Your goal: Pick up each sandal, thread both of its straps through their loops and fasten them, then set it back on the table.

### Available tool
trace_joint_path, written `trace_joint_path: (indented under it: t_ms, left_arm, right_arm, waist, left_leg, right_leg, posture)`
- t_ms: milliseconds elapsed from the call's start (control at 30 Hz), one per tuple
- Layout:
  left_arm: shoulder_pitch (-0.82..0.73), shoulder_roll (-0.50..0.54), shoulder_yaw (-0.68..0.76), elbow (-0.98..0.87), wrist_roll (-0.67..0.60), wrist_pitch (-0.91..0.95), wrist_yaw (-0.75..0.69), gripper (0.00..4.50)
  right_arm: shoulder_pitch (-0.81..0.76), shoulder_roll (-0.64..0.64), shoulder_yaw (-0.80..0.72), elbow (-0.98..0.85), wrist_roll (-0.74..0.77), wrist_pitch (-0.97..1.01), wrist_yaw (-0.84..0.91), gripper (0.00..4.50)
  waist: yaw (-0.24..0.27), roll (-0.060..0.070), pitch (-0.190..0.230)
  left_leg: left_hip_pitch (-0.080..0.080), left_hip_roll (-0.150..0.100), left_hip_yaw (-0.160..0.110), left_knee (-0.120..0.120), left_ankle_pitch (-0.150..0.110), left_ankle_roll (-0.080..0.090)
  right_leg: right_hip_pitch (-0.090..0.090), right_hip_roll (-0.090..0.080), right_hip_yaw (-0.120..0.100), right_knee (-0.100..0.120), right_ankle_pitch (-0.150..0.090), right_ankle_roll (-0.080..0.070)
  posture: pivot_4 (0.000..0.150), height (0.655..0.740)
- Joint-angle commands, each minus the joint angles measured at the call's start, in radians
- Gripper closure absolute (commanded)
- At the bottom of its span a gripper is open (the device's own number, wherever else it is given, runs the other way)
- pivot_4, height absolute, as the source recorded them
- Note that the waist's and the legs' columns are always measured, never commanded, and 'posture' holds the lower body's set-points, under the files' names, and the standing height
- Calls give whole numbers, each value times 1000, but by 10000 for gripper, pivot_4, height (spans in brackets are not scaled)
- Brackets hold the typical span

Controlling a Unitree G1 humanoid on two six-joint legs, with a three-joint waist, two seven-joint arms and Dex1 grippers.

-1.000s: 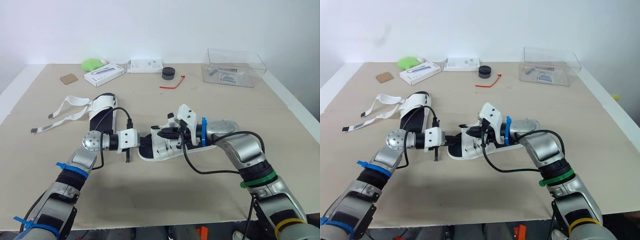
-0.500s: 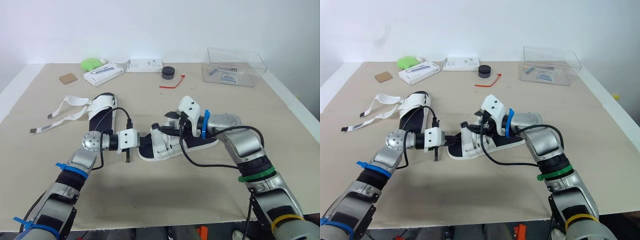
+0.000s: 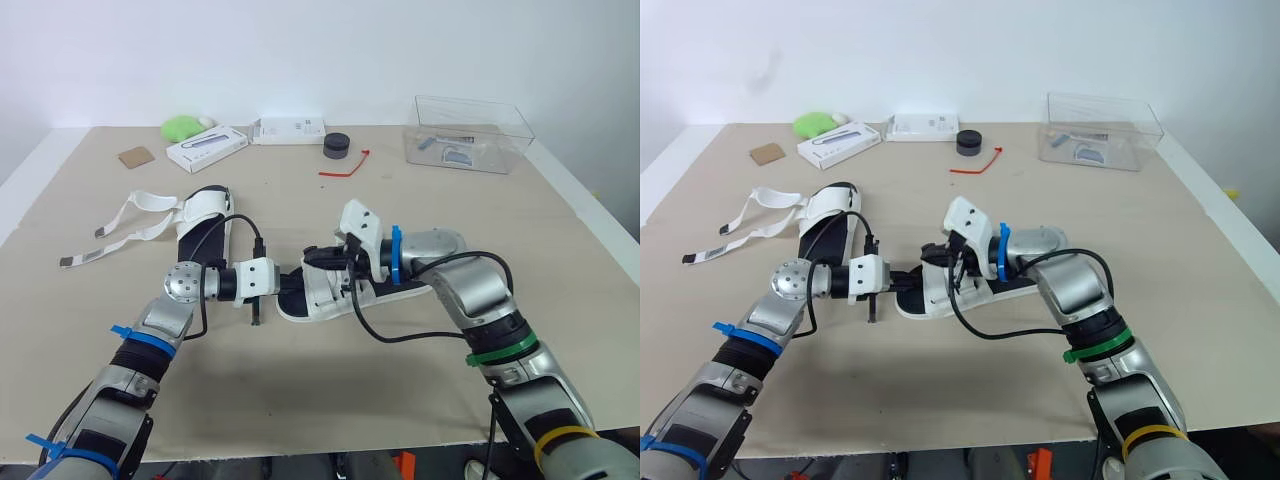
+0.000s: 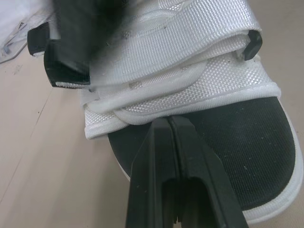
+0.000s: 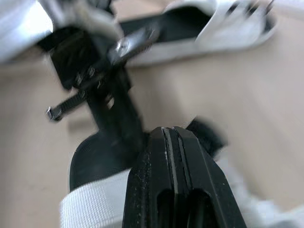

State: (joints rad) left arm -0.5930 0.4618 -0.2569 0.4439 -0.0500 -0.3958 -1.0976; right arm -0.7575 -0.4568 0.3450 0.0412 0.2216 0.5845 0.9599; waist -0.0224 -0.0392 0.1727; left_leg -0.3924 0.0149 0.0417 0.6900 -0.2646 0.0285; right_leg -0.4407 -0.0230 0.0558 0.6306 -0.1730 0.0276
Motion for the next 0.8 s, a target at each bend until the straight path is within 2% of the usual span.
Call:
trace_joint_path:
  t_ms: [33,367,700,800]
  left_arm:
    - [-4,-2,2,0,4,-5,1,45000]
    - [3,-5,-4,-6,10,-11,5,45000]
    - [-8,-8,-5,15,12,-19,1,45000]
    - [-10,-9,-6,17,12,-22,-4,45000]
  right_arm:
    - [-56,2,32,80,-82,-77,-1,44840]
    - [-131,17,6,218,-166,-231,-25,44840]
    - [-119,-49,-137,109,-71,-154,20,44840]
    - [-122,-73,-193,127,-52,-156,17,35919]
  waist:
    - [0,0,0]
    - [-1,0,0]
    - [0,1,0]
    - [0,1,0]
  left_leg:
    - [0,0,0,0,0,0]
    - [0,0,1,0,0,0]
    - [-1,0,0,-1,0,0]
    - [-1,0,0,-2,0,0]
  right_leg:
    - [0,0,0,0,0,0]
    - [0,0,0,0,0,0]
    - [-1,-1,0,-1,1,-3]
    - [-1,0,0,-1,1,-3]
  posture:
    - [1500,7400]
    - [1500,7400]
    - [1500,7400]
    - [1500,7400]
